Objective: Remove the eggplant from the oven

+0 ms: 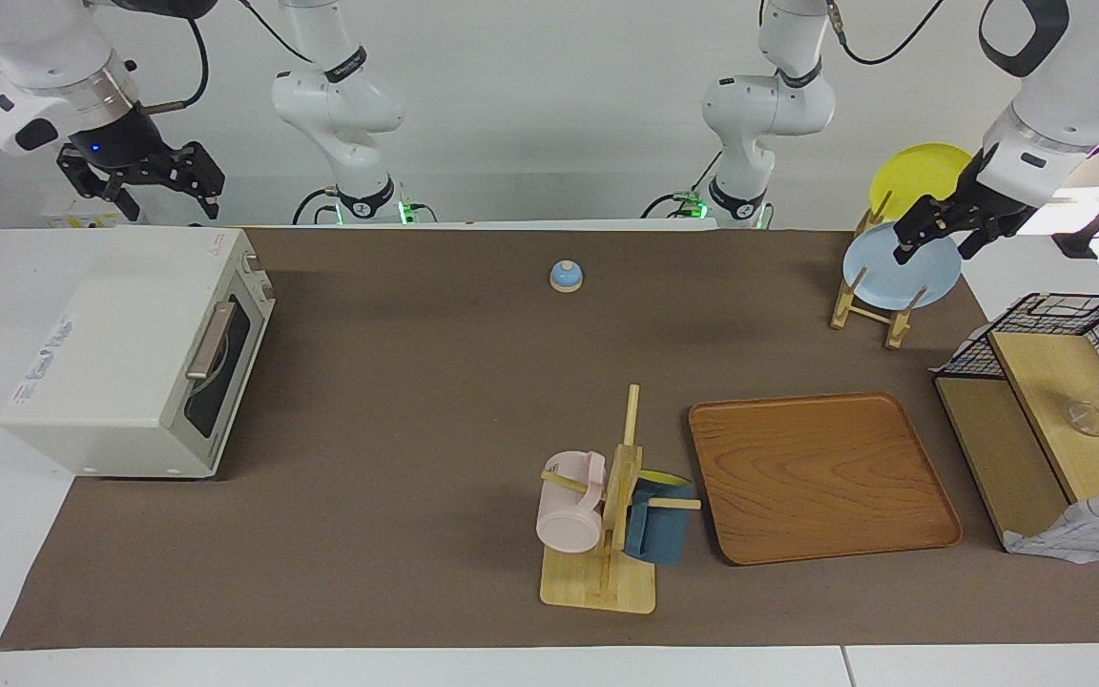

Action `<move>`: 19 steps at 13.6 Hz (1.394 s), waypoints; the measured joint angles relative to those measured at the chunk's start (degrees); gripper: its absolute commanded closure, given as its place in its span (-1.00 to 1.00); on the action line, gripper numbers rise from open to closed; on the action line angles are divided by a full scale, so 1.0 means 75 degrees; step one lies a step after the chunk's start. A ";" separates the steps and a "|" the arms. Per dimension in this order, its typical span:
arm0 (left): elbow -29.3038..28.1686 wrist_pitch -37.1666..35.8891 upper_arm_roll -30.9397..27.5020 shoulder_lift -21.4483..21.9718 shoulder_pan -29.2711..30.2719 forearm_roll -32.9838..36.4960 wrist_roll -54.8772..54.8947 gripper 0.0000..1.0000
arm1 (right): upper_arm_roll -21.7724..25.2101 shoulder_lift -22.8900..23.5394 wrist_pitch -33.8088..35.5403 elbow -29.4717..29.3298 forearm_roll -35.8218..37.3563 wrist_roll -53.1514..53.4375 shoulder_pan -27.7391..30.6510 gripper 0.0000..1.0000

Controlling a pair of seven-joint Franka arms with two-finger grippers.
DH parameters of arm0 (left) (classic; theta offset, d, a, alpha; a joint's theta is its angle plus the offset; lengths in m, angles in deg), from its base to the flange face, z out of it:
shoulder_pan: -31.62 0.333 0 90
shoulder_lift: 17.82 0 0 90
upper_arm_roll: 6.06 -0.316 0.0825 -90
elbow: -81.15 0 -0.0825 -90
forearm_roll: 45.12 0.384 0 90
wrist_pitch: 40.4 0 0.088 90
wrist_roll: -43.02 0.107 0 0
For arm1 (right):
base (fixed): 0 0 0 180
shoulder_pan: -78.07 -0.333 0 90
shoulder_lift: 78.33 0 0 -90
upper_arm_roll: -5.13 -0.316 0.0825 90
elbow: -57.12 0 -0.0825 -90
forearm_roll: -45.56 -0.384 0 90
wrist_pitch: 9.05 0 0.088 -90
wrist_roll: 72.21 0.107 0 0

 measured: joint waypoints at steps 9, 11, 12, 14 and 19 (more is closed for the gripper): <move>0.0000 0.0000 0.0000 0.0000 0.0000 0.0000 -0.0001 -1.00 | 0.0051 -0.0197 -0.0549 0.0650 -0.0041 -0.0115 0.0011 0.75; 0.0000 0.0000 0.0000 0.0000 0.0000 0.0000 -0.0001 -1.00 | 0.0040 -0.0480 -0.2045 0.1806 -0.0060 -0.0130 0.0008 0.99; 0.0000 0.0000 0.0000 0.0000 0.0000 0.0000 -0.0001 -1.00 | 0.0039 -0.0500 -0.2740 0.2392 -0.0060 -0.0136 0.0008 1.00; 0.0000 0.0000 0.0000 0.0000 0.0000 0.0000 -0.0001 -1.00 | 0.0045 -0.0196 -0.3377 0.2988 -0.0043 -0.0136 0.0021 1.00; 0.0000 0.0000 0.0000 0.0000 0.0000 0.0000 -0.0001 -1.00 | 0.0073 0.0517 -0.3591 0.3034 0.0350 -0.0135 0.0024 1.00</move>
